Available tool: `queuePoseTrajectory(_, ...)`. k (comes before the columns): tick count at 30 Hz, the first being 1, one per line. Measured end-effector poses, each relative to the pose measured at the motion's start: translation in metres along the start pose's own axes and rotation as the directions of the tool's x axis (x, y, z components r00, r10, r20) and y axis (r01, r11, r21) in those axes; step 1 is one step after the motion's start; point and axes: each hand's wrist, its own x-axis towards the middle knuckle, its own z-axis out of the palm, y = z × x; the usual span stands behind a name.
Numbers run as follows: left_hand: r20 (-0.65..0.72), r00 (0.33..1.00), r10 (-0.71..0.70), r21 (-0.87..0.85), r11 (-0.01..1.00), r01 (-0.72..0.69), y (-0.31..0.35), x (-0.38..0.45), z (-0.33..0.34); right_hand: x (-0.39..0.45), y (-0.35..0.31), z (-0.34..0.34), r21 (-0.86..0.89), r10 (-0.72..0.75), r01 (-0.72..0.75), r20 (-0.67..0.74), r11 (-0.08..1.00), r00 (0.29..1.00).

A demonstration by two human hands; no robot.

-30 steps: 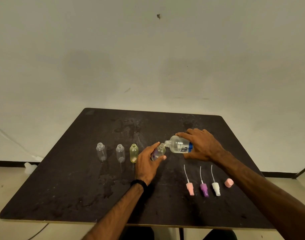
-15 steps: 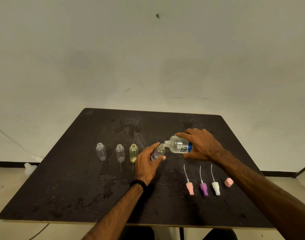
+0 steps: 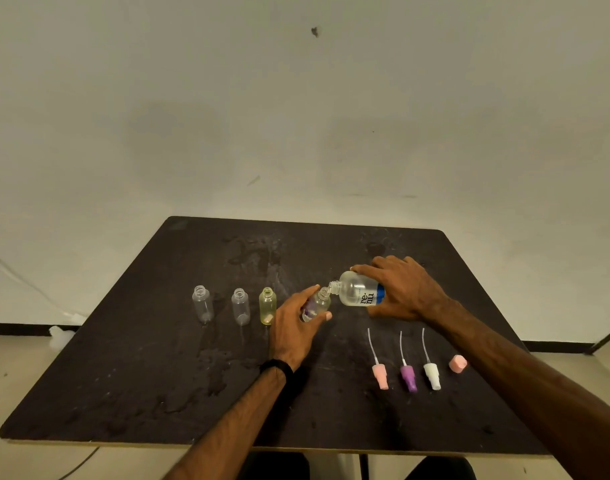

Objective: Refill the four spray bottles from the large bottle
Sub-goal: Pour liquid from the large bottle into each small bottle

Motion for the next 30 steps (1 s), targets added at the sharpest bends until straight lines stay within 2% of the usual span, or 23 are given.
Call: queuePoseTrajectory(30, 0.009, 1.0, 0.006, -0.019, 1.0, -0.006, 0.0012, -0.0013, 0.0006, -0.0039, -0.001, -0.0061, -0.036, -0.006, 0.006, 0.013, 0.999, 1.0)
